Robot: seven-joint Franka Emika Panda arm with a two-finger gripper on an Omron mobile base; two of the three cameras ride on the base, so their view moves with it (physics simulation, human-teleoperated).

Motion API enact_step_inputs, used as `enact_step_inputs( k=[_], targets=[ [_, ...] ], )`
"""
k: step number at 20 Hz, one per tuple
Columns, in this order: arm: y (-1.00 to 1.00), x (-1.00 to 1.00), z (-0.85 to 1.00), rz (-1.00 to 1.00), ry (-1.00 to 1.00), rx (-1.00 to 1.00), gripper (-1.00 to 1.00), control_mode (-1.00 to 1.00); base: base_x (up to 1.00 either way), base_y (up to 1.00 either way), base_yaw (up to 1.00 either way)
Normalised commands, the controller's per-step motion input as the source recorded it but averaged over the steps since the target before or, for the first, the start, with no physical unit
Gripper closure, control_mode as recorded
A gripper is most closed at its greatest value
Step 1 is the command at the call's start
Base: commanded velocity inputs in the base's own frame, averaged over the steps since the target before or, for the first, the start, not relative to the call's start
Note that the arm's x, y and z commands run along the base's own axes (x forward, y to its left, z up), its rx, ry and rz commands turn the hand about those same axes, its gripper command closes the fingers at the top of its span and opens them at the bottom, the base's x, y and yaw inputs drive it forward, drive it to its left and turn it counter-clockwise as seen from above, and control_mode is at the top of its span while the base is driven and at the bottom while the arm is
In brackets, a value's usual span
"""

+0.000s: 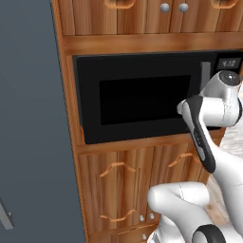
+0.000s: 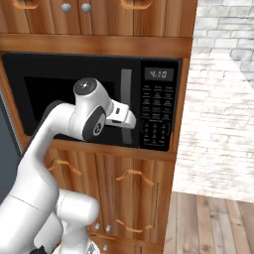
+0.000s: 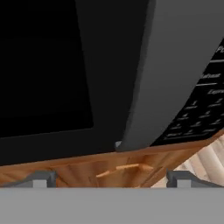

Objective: Place the sponge inside the microwave to prepare for sanitizing.

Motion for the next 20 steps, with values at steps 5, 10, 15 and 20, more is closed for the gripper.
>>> enact_step_inputs(
  k=[5, 10, 15, 20],
  targets=[
    [-0.26, -0.11, 0.18, -0.06, -0.07, 0.00, -1.00, -1.00, 0.00, 0.00, 0.00],
    [-0.13, 0.05, 0.00, -0.01, -0.05, 0.00, -1.00, -1.00, 0.00, 0.00, 0.00],
    [-0.27, 0.13, 0.00, 0.00, 0.00, 0.00, -1.00, -1.00, 0.00, 0.00, 0.00],
    [-0.05, 0.31, 0.00, 0.00, 0.01, 0.00, -1.00, -1.00, 0.00, 0.00, 0.00]
  ],
)
